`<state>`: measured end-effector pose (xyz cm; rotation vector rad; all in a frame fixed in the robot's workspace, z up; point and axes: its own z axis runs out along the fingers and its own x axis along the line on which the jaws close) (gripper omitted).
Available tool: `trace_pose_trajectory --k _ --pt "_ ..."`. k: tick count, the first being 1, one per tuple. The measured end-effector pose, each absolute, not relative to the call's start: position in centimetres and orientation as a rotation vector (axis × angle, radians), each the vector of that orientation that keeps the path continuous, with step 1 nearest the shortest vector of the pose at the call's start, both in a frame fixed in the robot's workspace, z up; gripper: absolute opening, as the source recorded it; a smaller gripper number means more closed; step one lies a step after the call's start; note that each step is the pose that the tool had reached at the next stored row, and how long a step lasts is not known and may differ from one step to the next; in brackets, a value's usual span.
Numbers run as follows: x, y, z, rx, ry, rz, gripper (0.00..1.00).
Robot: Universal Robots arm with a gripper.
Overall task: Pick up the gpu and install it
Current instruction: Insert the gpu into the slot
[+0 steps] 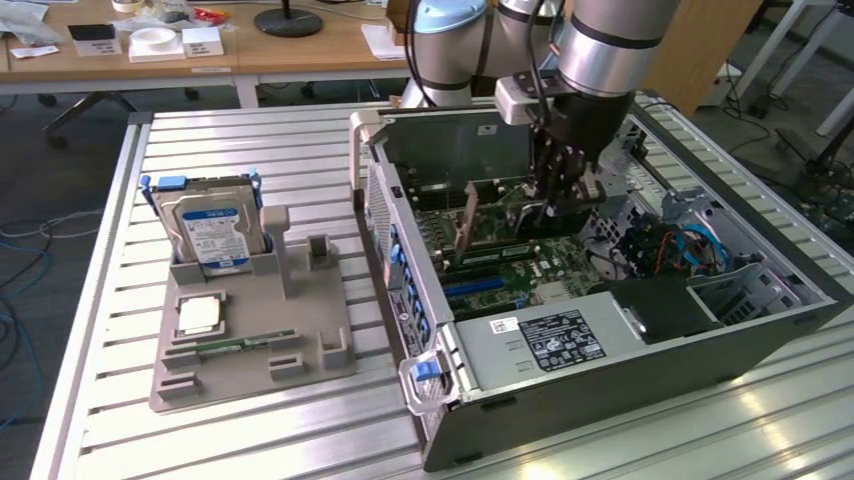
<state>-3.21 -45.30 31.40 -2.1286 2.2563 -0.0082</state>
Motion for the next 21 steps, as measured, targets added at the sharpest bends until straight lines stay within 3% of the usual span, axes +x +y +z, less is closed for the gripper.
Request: trace_pose_trajectory --k 21 --pt "-3.23 -45.62 30.93 -2.129 2.256 -0.008 0.27"
